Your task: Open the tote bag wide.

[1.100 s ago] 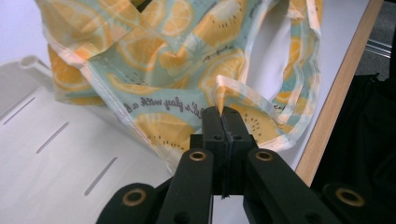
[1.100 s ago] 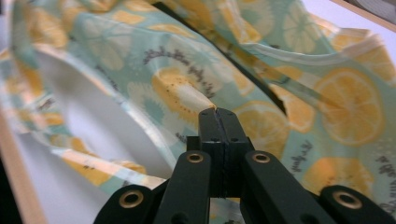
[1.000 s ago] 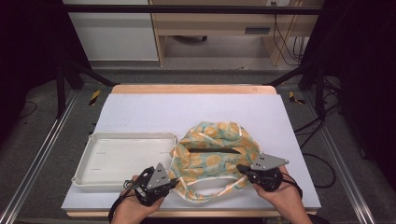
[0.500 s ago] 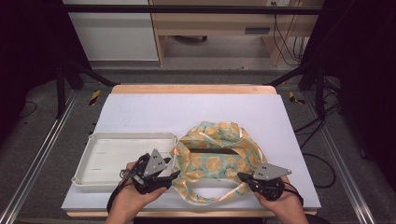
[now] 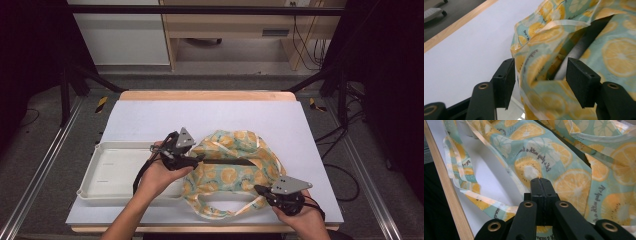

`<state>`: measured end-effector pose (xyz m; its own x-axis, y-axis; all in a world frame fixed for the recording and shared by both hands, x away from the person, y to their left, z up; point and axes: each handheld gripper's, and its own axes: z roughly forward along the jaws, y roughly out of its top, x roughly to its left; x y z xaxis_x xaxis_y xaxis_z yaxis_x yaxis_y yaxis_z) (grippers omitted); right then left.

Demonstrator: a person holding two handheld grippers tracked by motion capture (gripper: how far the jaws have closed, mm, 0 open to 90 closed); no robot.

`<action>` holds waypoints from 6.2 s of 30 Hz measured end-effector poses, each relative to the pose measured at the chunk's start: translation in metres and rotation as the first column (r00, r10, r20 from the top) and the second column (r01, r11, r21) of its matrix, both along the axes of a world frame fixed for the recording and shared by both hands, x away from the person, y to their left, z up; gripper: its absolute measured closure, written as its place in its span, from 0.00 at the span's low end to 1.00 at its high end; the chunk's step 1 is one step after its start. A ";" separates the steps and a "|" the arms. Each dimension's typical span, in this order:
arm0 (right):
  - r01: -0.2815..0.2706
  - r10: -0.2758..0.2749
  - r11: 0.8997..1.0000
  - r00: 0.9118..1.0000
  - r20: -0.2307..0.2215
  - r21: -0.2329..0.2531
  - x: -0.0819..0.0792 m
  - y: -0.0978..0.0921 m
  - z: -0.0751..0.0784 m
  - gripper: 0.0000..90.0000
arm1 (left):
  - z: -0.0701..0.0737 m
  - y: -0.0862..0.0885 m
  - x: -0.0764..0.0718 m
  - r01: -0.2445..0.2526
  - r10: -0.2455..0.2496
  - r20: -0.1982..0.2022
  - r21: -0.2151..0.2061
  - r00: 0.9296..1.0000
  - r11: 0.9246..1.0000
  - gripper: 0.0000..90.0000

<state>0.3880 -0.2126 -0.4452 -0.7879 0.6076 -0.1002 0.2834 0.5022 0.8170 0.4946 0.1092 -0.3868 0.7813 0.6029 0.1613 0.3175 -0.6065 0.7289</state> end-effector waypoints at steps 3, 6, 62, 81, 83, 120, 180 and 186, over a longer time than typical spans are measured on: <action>-0.006 0.006 1.000 1.000 0.004 -0.007 0.000 0.002 -0.001 1.00 | -0.003 -0.008 0.010 0.020 -0.020 -0.010 0.039 1.000 0.999 0.51; 0.000 0.001 1.000 1.000 0.008 -0.010 -0.003 0.001 0.001 1.00 | -0.007 -0.014 0.021 0.036 -0.033 -0.034 0.069 0.999 0.997 0.56; 0.087 -0.093 0.991 0.995 -0.048 -0.103 0.015 0.012 -0.002 1.00 | 0.035 0.009 0.029 0.035 -0.039 -0.108 -0.040 0.993 0.999 0.98; -0.056 0.037 0.991 0.988 -0.151 -0.122 -0.024 0.012 -0.009 1.00 | 0.014 0.009 0.053 -0.089 0.088 -0.076 -0.007 0.993 0.996 0.98; -0.064 0.044 0.991 0.986 -0.159 -0.120 -0.024 0.012 -0.010 1.00 | 0.012 0.010 0.052 -0.092 0.091 -0.081 -0.003 0.993 0.996 0.98; -0.014 0.004 0.995 0.994 -0.107 -0.097 -0.025 0.009 0.004 0.62 | 0.002 0.031 0.014 -0.018 0.011 -0.116 -0.058 0.993 0.998 0.99; 0.206 -0.209 0.974 0.977 -0.031 -0.096 0.085 -0.007 0.065 1.00 | 0.033 0.013 -0.023 0.013 -0.013 -0.004 -0.068 1.000 0.998 0.60; 0.216 -0.222 0.974 0.972 -0.074 -0.073 0.094 -0.011 0.060 1.00 | 0.042 0.000 -0.036 0.133 -0.134 -0.020 -0.043 0.991 0.990 0.57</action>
